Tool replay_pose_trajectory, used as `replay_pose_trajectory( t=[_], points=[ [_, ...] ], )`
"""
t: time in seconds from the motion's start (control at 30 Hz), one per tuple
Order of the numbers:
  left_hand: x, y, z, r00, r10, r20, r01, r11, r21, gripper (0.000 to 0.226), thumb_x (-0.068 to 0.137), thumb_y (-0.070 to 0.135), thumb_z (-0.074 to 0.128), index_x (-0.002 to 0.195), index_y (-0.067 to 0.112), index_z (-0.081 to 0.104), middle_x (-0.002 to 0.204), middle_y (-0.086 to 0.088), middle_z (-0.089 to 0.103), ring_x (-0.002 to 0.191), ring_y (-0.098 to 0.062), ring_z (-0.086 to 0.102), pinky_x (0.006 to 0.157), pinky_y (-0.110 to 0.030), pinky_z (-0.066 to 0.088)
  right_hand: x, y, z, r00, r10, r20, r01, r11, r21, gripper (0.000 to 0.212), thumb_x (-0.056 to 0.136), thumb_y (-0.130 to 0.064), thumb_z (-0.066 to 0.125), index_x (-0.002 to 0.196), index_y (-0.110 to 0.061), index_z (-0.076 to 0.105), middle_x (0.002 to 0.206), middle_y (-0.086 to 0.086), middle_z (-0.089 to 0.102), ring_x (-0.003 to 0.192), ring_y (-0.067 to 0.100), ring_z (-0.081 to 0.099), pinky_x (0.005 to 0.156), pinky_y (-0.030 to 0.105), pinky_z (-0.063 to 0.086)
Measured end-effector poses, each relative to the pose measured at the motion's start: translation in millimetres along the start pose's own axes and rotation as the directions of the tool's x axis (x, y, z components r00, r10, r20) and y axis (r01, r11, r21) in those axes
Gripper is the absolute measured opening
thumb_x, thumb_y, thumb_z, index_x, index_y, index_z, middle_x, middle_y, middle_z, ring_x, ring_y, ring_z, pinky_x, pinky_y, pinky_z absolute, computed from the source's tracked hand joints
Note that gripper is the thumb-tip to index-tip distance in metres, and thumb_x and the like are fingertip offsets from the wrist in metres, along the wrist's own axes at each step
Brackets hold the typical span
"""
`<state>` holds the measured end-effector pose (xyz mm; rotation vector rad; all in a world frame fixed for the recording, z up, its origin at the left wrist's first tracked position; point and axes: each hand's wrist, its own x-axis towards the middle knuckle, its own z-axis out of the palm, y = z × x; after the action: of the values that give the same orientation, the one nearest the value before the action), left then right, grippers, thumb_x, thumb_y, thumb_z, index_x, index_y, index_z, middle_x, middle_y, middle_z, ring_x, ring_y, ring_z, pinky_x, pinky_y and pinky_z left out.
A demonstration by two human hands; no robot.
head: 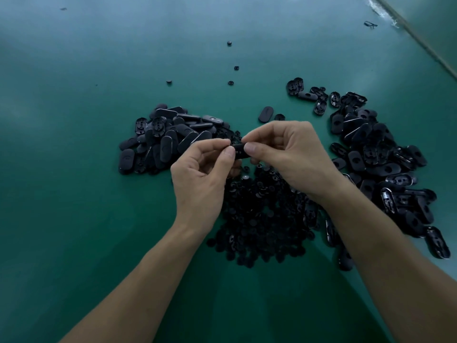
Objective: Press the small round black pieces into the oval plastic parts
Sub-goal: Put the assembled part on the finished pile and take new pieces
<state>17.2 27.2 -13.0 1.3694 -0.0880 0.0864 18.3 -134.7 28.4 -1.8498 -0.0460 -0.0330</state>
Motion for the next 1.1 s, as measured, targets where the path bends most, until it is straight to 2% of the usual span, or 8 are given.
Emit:
replay_pose_trajectory(
  t=[0.13, 0.37, 0.43, 0.5, 0.57, 0.7, 0.93, 1.1],
  points=[
    [0, -2, -1, 1.0, 0.001, 0.025, -0.001, 1.0, -0.003, 0.016, 0.089, 0.004, 0.074, 0.098, 0.016, 0.069, 0.085, -0.007, 0.076, 0.076, -0.021, 0.075, 0.07, -0.024, 0.057, 2, 0, 0, 0.999, -0.025, -0.024, 0.026, 0.998, 0.049, 0.015, 0.087, -0.005, 0.075, 0.09, -0.02, 0.074, 0.075, 0.0, 0.075, 0.067, 0.009, 0.07, 0.064, 0.014, 0.052],
    [0, -3, 1, 0.995, 0.064, 0.077, -0.073, 0.992, 0.106, 0.021, 0.089, 0.015, 0.078, 0.108, 0.021, 0.073, 0.083, 0.003, 0.075, 0.075, -0.01, 0.07, 0.072, -0.023, 0.056, 3, -6, 3, 0.997, -0.069, -0.044, 0.075, 0.985, 0.155, 0.028, 0.09, 0.012, 0.061, 0.094, -0.014, 0.07, 0.09, 0.007, 0.077, 0.081, 0.017, 0.075, 0.071, 0.022, 0.057],
    [0, -3, 0, 0.996, 0.071, 0.054, -0.077, 0.991, 0.112, 0.017, 0.089, 0.018, 0.077, 0.105, 0.025, 0.074, 0.082, 0.002, 0.073, 0.075, -0.017, 0.069, 0.073, -0.022, 0.055, 7, -3, 0, 0.989, -0.056, -0.139, 0.059, 0.998, 0.02, 0.025, 0.092, 0.009, 0.061, 0.094, -0.014, 0.07, 0.09, 0.005, 0.075, 0.081, 0.014, 0.074, 0.073, 0.022, 0.057],
    [0, -2, -1, 0.996, 0.065, 0.055, -0.069, 0.995, 0.078, 0.013, 0.09, 0.018, 0.076, 0.102, 0.025, 0.074, 0.085, -0.003, 0.075, 0.081, -0.028, 0.071, 0.076, -0.027, 0.057, 10, 2, -5, 0.978, -0.047, -0.203, -0.008, 0.965, -0.26, 0.018, 0.092, -0.001, 0.066, 0.097, -0.018, 0.073, 0.089, -0.007, 0.073, 0.081, 0.003, 0.07, 0.077, 0.014, 0.053],
    [0, -1, -1, 0.996, 0.064, 0.055, -0.066, 0.997, 0.035, 0.008, 0.092, 0.016, 0.073, 0.098, 0.022, 0.073, 0.086, -0.002, 0.076, 0.083, -0.024, 0.073, 0.075, -0.025, 0.056, 13, 7, -7, 0.976, -0.023, -0.215, -0.082, 0.881, -0.465, 0.016, 0.093, -0.01, 0.068, 0.106, -0.018, 0.074, 0.09, -0.012, 0.069, 0.08, -0.002, 0.064, 0.077, 0.005, 0.048],
    [1, 0, -1, 0.998, 0.062, 0.027, -0.062, 0.998, 0.021, 0.008, 0.094, 0.015, 0.071, 0.097, 0.022, 0.074, 0.085, -0.001, 0.076, 0.078, -0.015, 0.07, 0.064, -0.021, 0.054, 20, 15, -2, 0.983, 0.043, -0.179, -0.151, 0.746, -0.649, 0.027, 0.096, -0.026, 0.064, 0.121, -0.017, 0.07, 0.108, 0.002, 0.069, 0.09, 0.012, 0.063, 0.093, 0.032, 0.053],
    [1, 0, 0, 1.0, 0.004, 0.005, -0.004, 0.998, -0.059, 0.004, 0.094, 0.01, 0.069, 0.096, 0.013, 0.072, 0.081, -0.001, 0.074, 0.07, -0.017, 0.072, 0.066, -0.025, 0.058, 28, 16, 4, 0.98, 0.052, -0.192, -0.171, 0.715, -0.678, 0.007, 0.094, -0.02, 0.068, 0.097, -0.018, 0.074, 0.097, -0.001, 0.07, 0.089, 0.014, 0.065, 0.088, 0.036, 0.056],
    [2, -1, -1, 1.0, -0.018, -0.022, 0.016, 0.997, -0.081, 0.007, 0.094, 0.005, 0.069, 0.099, 0.01, 0.066, 0.083, -0.007, 0.075, 0.073, -0.022, 0.074, 0.069, -0.026, 0.058, 28, 16, 2, 0.975, 0.068, -0.21, -0.185, 0.77, -0.61, 0.007, 0.093, -0.018, 0.071, 0.1, -0.018, 0.073, 0.09, -0.003, 0.067, 0.083, 0.008, 0.062, 0.084, 0.023, 0.054]
  ],
)
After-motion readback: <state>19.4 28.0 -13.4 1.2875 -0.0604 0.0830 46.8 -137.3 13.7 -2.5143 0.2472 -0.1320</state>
